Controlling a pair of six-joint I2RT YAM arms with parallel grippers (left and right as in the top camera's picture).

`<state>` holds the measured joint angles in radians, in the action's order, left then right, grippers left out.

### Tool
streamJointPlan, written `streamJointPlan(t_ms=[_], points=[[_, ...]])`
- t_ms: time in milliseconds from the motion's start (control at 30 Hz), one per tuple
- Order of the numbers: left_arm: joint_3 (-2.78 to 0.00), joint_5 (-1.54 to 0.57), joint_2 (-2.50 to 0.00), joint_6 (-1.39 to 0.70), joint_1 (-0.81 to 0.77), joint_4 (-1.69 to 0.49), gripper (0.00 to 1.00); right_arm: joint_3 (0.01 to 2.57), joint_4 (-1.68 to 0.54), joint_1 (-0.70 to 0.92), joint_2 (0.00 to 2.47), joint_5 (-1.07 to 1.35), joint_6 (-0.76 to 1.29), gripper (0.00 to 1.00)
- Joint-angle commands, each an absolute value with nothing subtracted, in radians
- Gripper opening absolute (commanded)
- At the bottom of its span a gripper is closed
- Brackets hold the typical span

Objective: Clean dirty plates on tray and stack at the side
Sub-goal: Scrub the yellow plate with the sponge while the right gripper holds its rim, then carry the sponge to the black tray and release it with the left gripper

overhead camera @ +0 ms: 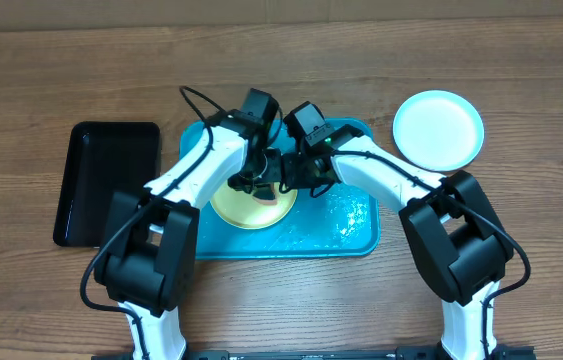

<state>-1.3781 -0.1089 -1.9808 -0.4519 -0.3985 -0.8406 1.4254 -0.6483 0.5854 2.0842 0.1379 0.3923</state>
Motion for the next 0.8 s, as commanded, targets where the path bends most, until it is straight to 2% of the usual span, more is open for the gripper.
streamJointPlan(t_ms=[0,267,533,767], points=[[-1.324,-0.072,-1.991,-0.413,-0.429,-0.849,0.04,1.407,-0.653,0.575,2.090,0.079,0.393,0.04],[-1.296,0.186,-1.988,-0.455,-0.380,-0.944,0.04,1.407,-0.660,0.575,2.090,0.079,0.393,0.04],[-1.444,0.343,-1.982,-0.480,-0.273,-1.106,0.04,1.407,-0.659,0.575,2.090,0.079,0.393,0.04],[-1.630,0.212,-1.982,-0.479,-0.188,-1.165,0.04,1.407,-0.659,0.575,2.090,0.079,0.393,0.04]])
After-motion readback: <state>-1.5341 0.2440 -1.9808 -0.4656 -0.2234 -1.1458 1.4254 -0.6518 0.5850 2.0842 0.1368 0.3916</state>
